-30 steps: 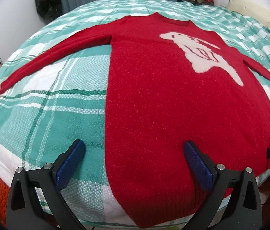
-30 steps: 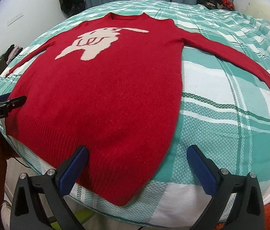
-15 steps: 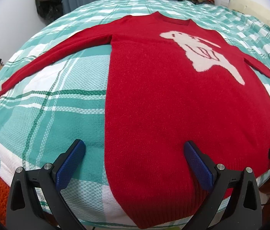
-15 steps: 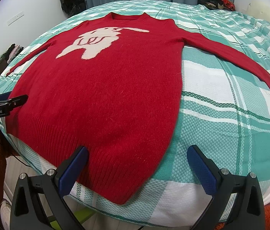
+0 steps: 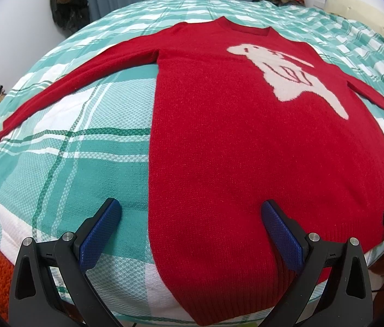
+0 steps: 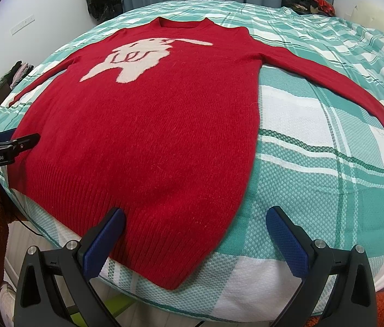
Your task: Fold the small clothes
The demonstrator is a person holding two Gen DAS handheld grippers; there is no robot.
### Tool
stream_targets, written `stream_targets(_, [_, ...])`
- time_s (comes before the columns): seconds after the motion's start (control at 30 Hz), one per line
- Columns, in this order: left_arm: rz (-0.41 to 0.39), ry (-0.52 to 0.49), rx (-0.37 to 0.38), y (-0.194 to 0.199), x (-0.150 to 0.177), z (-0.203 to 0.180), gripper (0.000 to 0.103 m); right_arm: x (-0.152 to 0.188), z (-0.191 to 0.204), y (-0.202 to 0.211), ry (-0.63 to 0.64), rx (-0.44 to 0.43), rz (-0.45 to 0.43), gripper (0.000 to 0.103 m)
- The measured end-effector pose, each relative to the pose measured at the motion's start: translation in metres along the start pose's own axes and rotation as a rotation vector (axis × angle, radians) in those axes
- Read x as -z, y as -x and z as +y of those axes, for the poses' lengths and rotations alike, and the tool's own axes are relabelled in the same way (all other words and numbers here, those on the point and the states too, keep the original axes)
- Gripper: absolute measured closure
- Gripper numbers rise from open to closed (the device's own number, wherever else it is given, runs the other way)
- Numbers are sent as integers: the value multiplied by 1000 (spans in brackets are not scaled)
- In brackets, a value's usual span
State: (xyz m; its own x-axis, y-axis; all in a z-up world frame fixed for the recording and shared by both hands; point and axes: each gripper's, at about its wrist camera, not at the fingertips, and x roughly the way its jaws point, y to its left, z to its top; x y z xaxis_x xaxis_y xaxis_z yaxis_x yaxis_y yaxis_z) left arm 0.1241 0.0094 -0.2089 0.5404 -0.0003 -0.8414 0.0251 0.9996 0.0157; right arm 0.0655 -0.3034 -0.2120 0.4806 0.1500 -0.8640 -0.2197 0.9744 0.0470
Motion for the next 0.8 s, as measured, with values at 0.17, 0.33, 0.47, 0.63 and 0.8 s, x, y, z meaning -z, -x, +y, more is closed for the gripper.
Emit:
stream_targets(0.17, [12, 0, 0, 1, 0, 0, 0, 0, 0, 1, 0, -3, 3, 0])
stream_targets(0.33, [120, -41, -8, 12, 5, 4, 0, 8, -11, 8, -43, -14, 29, 1])
stream_targets(0.47, [201, -12, 3, 27, 19, 17, 1, 18, -40, 20, -176, -16, 62, 2])
stream_targets(0.63, [33, 180, 17, 63, 0, 58, 2, 22, -107, 66, -470, -109, -78, 2])
stream_targets(0.8, [-32, 275, -67, 53, -33, 96, 2, -21, -223, 107, -692, -135, -273, 2])
